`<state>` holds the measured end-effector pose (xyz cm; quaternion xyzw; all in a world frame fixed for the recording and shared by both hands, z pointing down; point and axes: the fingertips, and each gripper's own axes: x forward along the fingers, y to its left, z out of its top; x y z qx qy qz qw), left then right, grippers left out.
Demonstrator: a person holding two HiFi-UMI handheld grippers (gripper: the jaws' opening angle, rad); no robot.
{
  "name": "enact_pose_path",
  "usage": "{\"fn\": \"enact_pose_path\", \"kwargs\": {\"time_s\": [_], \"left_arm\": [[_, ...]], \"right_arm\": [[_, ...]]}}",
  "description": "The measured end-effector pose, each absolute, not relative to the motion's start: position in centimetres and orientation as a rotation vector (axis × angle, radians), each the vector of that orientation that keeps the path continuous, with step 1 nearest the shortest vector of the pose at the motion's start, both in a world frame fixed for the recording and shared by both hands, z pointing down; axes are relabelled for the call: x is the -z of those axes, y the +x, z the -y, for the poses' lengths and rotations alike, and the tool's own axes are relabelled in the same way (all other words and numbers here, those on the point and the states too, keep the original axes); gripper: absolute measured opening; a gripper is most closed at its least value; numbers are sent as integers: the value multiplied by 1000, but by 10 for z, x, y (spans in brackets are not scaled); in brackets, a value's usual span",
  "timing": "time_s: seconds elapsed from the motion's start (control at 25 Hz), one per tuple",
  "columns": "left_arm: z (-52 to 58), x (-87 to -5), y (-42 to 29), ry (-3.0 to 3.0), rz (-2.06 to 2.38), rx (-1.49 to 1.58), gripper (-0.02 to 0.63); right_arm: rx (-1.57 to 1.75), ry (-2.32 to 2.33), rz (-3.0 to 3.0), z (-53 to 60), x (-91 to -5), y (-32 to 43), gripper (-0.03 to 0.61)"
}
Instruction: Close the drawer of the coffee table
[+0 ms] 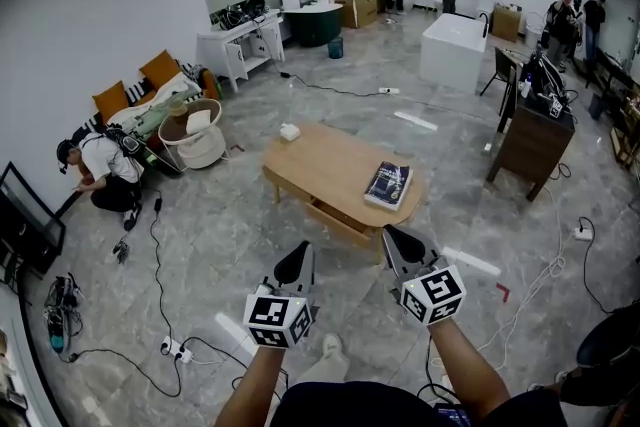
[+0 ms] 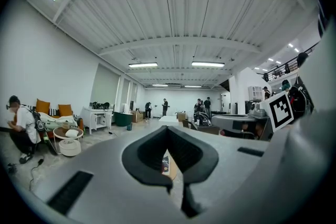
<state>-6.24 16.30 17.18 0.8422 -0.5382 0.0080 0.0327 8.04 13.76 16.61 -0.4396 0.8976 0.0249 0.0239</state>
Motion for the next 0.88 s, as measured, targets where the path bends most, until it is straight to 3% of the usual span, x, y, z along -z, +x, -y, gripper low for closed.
{"fn": "enact_pose_path", "kwargs": {"time_s": [0.88], "left_arm": [[-27,-154,-113,2610,1607,-20,-2]], "right_arm": [[-84,-1387,-2788,-6,-150,23,18]]}}
